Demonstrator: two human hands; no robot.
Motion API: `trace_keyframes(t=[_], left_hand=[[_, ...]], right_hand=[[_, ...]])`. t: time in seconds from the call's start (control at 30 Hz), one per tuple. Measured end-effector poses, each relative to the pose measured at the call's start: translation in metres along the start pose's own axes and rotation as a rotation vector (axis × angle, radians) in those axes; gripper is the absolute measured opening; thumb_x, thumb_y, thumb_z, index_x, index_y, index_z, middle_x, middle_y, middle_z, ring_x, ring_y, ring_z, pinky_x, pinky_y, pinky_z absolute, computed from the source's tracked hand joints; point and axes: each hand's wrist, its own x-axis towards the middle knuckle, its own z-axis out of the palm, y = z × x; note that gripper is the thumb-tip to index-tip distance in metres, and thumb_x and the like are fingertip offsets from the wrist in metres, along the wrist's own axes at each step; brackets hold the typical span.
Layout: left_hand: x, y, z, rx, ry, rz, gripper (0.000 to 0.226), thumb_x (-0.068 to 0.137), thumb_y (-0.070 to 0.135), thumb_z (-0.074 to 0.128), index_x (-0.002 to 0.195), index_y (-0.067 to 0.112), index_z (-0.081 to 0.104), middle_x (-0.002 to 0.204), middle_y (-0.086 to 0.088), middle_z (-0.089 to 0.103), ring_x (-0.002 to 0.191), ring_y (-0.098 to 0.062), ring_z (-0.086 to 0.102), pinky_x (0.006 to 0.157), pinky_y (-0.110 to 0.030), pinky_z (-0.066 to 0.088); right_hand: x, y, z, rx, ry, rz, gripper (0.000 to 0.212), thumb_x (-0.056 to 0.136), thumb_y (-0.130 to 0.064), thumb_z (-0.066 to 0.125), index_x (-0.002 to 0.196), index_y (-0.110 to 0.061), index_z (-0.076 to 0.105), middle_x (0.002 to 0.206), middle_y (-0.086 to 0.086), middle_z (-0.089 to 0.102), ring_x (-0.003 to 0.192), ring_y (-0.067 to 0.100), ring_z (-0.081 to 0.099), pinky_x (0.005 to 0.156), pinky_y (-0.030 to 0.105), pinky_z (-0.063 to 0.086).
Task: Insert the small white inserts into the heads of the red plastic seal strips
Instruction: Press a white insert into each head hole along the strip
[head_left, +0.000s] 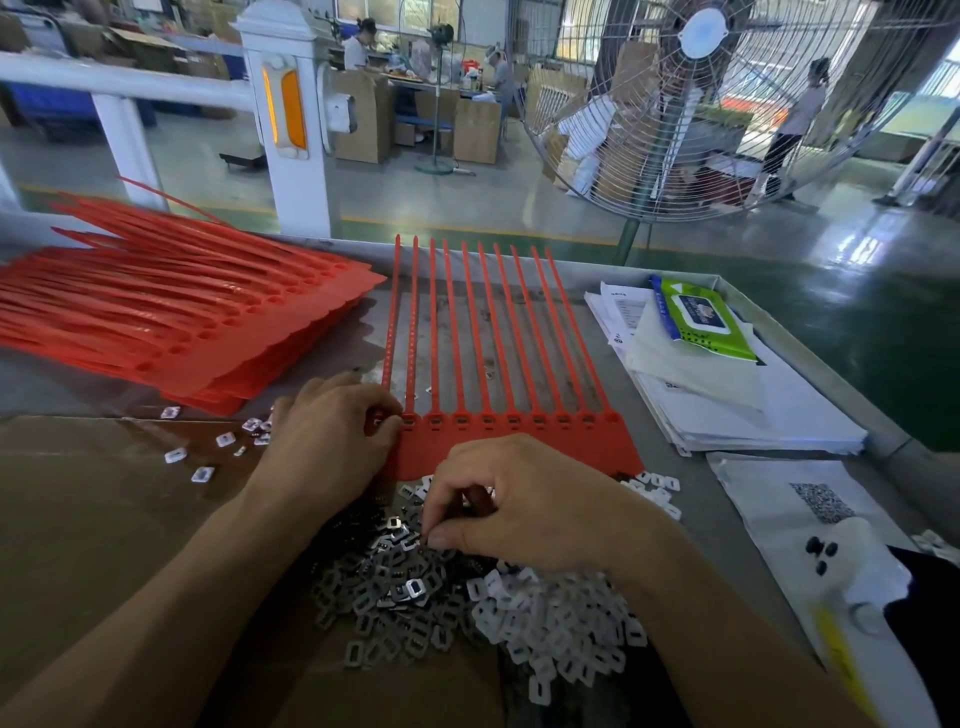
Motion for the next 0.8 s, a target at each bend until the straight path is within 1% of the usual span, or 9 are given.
trace_keyframes(t=[0.07, 0.2, 0.33, 0.4, 0.53, 0.6, 0.67, 0.7, 0.8], left_hand=[[0.0, 0.0, 0.0, 0.003, -0.002, 0.001, 0.016, 0.092, 0.039, 0.063, 0.105, 0.036, 0.072, 0.107, 0.012, 0.06, 0.113, -0.021, 0.05, 0.097, -0.044, 0.032], [0.001, 0.0, 0.0, 0.012, -0.007, -0.001, 0.017, 0.092, 0.04, 0.062, 0.106, 0.037, 0.072, 0.11, 0.013, 0.06, 0.114, -0.02, 0.05, 0.097, -0.044, 0.032], [0.001, 0.0, 0.0, 0.014, -0.003, 0.003, 0.017, 0.092, 0.039, 0.063, 0.106, 0.037, 0.072, 0.109, 0.012, 0.06, 0.114, -0.02, 0.05, 0.097, -0.044, 0.032], [0.001, -0.001, 0.0, 0.012, -0.001, 0.012, 0.017, 0.092, 0.039, 0.063, 0.106, 0.037, 0.072, 0.107, 0.013, 0.06, 0.113, -0.02, 0.051, 0.096, -0.043, 0.032], [0.001, -0.001, 0.0, 0.01, 0.003, 0.023, 0.017, 0.091, 0.039, 0.063, 0.105, 0.037, 0.072, 0.105, 0.014, 0.06, 0.112, -0.02, 0.053, 0.093, -0.043, 0.032], [0.001, -0.001, 0.001, 0.006, 0.009, 0.025, 0.016, 0.091, 0.039, 0.064, 0.104, 0.037, 0.073, 0.105, 0.014, 0.06, 0.111, -0.02, 0.054, 0.093, -0.043, 0.033], [0.001, -0.002, 0.001, 0.003, 0.011, 0.026, 0.016, 0.091, 0.039, 0.064, 0.104, 0.037, 0.072, 0.104, 0.014, 0.06, 0.111, -0.02, 0.054, 0.093, -0.043, 0.032], [0.002, -0.002, 0.001, 0.003, 0.011, 0.025, 0.016, 0.091, 0.039, 0.064, 0.104, 0.037, 0.072, 0.104, 0.014, 0.06, 0.111, -0.02, 0.053, 0.093, -0.043, 0.032], [0.002, -0.003, 0.001, 0.002, 0.01, 0.024, 0.015, 0.091, 0.039, 0.064, 0.103, 0.037, 0.072, 0.102, 0.014, 0.059, 0.111, -0.02, 0.053, 0.092, -0.043, 0.032]], right_hand=[[-0.001, 0.001, -0.001, 0.04, 0.024, 0.011, 0.006, 0.092, -0.02, 0.076, 0.093, -0.026, 0.076, 0.092, -0.017, 0.07, 0.092, 0.001, 0.066, 0.078, 0.014, 0.049], [-0.001, 0.003, -0.001, 0.056, 0.065, 0.022, 0.009, 0.092, -0.016, 0.074, 0.092, -0.025, 0.075, 0.09, -0.017, 0.072, 0.088, 0.001, 0.067, 0.075, 0.01, 0.047], [-0.002, 0.004, -0.003, 0.081, 0.102, 0.028, 0.01, 0.092, -0.014, 0.074, 0.092, -0.024, 0.075, 0.087, -0.016, 0.072, 0.083, 0.002, 0.066, 0.074, 0.013, 0.05], [-0.002, 0.005, -0.003, 0.086, 0.1, 0.023, 0.01, 0.092, -0.015, 0.075, 0.093, -0.025, 0.076, 0.087, -0.016, 0.072, 0.084, 0.002, 0.067, 0.076, 0.016, 0.052], [-0.001, 0.008, -0.002, 0.085, 0.11, 0.015, 0.006, 0.093, -0.022, 0.075, 0.093, -0.028, 0.076, 0.091, -0.017, 0.071, 0.086, 0.003, 0.067, 0.076, 0.015, 0.05], [-0.001, 0.009, -0.001, 0.092, 0.113, 0.015, 0.004, 0.093, -0.024, 0.076, 0.094, -0.028, 0.077, 0.094, -0.017, 0.071, 0.09, 0.004, 0.067, 0.081, 0.02, 0.052], [0.0, 0.009, -0.001, 0.121, 0.115, 0.02, 0.004, 0.093, -0.024, 0.076, 0.093, -0.028, 0.078, 0.094, -0.016, 0.072, 0.092, 0.005, 0.069, 0.086, 0.03, 0.056], [0.0, 0.01, 0.0, 0.142, 0.12, 0.021, 0.004, 0.092, -0.024, 0.077, 0.093, -0.027, 0.078, 0.092, -0.016, 0.073, 0.09, 0.005, 0.069, 0.086, 0.031, 0.057], [-0.001, 0.01, 0.0, 0.187, 0.154, 0.019, 0.004, 0.093, -0.022, 0.076, 0.092, -0.025, 0.078, 0.088, -0.015, 0.074, 0.082, 0.003, 0.069, 0.076, 0.024, 0.053]])
